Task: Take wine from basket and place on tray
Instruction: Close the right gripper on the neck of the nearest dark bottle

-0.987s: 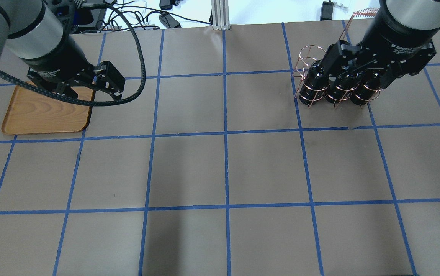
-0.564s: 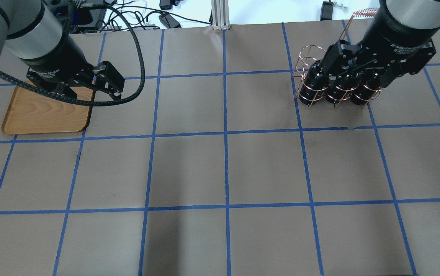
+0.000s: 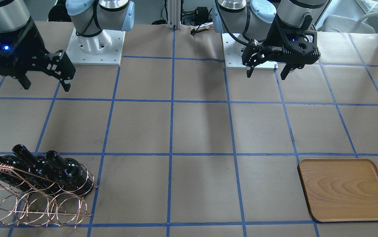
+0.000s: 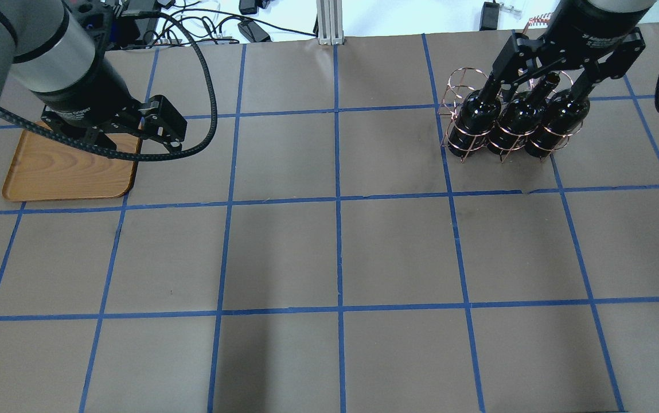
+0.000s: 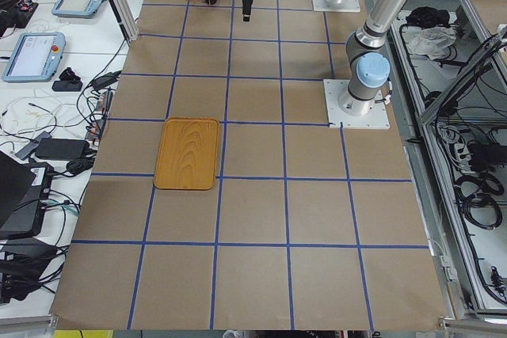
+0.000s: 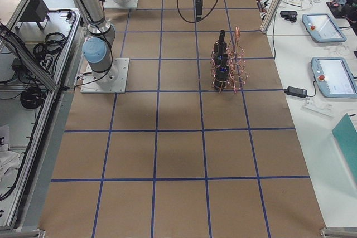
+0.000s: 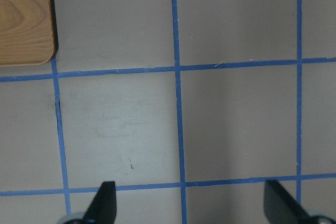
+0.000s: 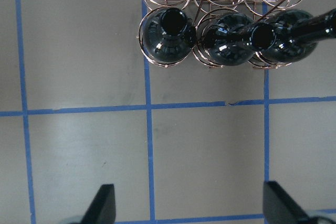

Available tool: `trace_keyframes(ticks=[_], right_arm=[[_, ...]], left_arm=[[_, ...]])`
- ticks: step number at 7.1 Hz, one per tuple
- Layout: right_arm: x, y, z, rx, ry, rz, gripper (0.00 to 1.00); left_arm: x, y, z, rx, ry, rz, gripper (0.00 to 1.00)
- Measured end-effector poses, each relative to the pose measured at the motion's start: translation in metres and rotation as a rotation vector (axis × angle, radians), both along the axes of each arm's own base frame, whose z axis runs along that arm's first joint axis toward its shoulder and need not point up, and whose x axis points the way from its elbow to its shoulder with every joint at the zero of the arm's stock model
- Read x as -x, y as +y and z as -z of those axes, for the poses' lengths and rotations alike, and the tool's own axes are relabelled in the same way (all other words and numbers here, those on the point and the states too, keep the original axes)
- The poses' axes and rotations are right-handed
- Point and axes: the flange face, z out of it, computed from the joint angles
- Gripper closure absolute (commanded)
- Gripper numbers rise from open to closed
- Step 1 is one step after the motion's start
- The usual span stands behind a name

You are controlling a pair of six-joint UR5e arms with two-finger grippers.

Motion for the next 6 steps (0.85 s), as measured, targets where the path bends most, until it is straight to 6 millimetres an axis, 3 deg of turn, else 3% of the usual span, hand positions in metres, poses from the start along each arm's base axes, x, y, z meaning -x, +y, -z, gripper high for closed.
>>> trace_keyframes(ticks=[3,6], right_arm=[[0.053,-0.056,0.045,-0.009,0.006,-0.018,0.00],[0.066,-0.092,0.091,-0.010,0.004,-0.029,0.01]], left_arm=[[0.000,0.000,0.001,0.000,-0.002,0.001,0.00],[-0.001,0.000,0.002,-0.004,-0.011,0.001,0.00]])
